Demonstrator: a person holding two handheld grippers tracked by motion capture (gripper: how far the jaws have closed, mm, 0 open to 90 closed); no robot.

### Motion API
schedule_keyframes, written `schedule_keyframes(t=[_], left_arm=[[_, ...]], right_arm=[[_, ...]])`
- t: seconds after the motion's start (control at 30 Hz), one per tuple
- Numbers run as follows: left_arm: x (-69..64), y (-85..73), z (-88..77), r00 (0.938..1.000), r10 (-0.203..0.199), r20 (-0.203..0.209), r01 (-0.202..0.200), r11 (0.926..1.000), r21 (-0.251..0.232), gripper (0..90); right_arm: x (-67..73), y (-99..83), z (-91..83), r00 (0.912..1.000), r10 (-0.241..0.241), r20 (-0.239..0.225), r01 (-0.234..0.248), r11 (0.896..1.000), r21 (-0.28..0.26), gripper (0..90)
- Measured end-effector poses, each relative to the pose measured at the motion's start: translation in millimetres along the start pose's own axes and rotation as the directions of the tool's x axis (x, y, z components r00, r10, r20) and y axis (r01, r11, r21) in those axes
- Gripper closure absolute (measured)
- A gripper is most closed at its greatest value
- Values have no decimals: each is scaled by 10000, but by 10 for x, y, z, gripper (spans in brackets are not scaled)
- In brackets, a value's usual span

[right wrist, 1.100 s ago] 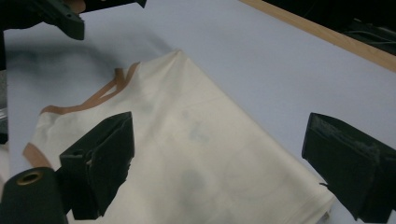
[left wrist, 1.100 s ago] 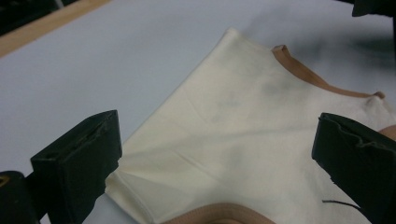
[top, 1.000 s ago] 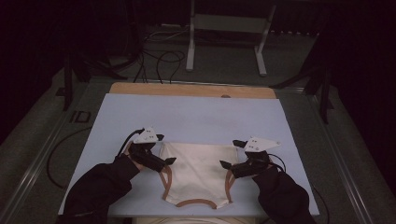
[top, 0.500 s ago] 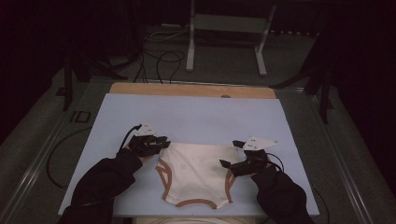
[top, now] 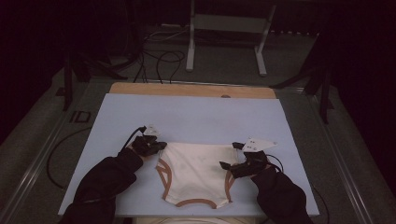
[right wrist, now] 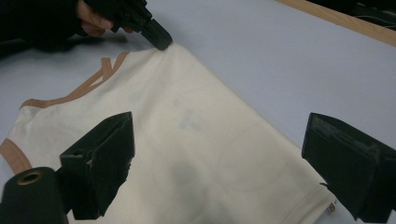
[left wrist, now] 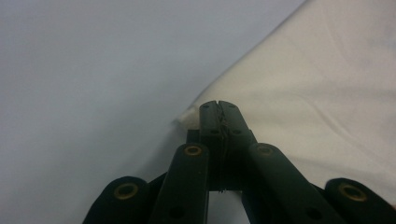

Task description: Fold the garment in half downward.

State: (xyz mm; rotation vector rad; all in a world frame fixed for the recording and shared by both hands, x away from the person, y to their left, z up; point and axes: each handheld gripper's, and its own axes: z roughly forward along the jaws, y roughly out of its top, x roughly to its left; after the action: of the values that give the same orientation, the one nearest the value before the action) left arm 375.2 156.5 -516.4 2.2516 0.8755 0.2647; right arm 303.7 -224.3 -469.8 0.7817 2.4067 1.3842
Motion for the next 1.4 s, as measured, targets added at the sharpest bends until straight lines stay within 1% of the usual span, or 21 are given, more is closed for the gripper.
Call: schedule_keyframes(t=[0.1,0.17,0.23,0.27,0.37,0.4,0.5,0.6,0.7,0.8,0.83,0.87,0.9,0.93,1.0,1.03,1.07,1.13,1.2,1.3,1.4], left_arm=[[31,-9,-8,9993,61,-367,-57,9999,110,899],[76,-37,-8,9994,-236,-254,237,9997,41,899],[83,-46,-20,9992,-333,-228,333,9994,-8,899],[86,-46,-33,9992,-396,-14,396,9991,-155,899],[63,-18,-80,9987,-516,-1,516,9977,-430,893],[48,5,-106,9984,-562,97,566,9966,-597,844],[-7,62,-134,9987,-512,74,517,9949,-870,654],[-7,102,-99,9985,-549,12,548,9956,-765,616],[24,90,-45,9979,-654,12,654,9963,-564,608],[69,54,12,9964,-754,375,763,9968,-232,581],[75,47,25,9966,-740,373,745,9971,-129,532],[81,34,44,9966,-739,373,739,9973,19,523],[85,26,49,9961,-757,454,757,9971,27,473],[87,24,47,9957,-779,501,780,9970,1,456],[89,27,46,9962,-792,369,792,9969,1,455],[92,23,49,9962,-794,368,796,9968,-31,454],[106,18,50,9960,-797,392,800,9968,-61,456],[140,12,46,9942,-957,490,963,9953,-105,496],[163,-2,45,9941,-957,505,967,9951,-186,533],[168,-8,45,9951,-860,490,871,9960,-206,559],[173,-20,46,9960,-730,518,743,9970,-231,570]], right_arm=[[-3,-2,-3,10000,-10,-10,10,10000,-10,91],[-5,-3,-4,10000,-24,-4,24,10000,-8,91],[-10,-4,-3,10000,-20,-21,20,10000,-35,91],[-10,-3,-4,10000,-40,-24,40,10000,-20,91],[-12,2,-3,10000,19,1,-19,10000,-7,91],[-17,4,-4,10000,5,6,-5,10000,5,91],[-41,11,-1,10000,-20,79,20,10000,35,91],[-83,24,-4,9998,68,166,-68,10000,19,91],[-187,19,-2,9992,302,256,-305,9995,106,91],[-313,-9,12,9970,674,389,-687,9971,337,91],[-367,-29,23,9956,796,495,-819,9956,464,91],[-395,-40,38,9947,867,548,-897,9945,549,91],[-447,-63,64,9933,919,704,-971,9925,745,91],[-472,-79,78,9926,952,753,-1014,9914,829,91],[-539,-125,117,9919,1064,699,-1130,9886,999,94],[-578,-151,140,9913,1099,724,-1173,9873,1074,149],[-600,-165,154,9905,1176,716,-1253,9855,1143,165],[-661,-197,205,9878,1352,769,-1449,9797,1387,200],[-718,-229,256,9862,1368,928,-1503,9760,1575,233],[-793,-266,332,9829,1481,1091,-1664,9689,1833,309],[-812,-280,374,9843,1520,898,-1678,9636,2080,397]])
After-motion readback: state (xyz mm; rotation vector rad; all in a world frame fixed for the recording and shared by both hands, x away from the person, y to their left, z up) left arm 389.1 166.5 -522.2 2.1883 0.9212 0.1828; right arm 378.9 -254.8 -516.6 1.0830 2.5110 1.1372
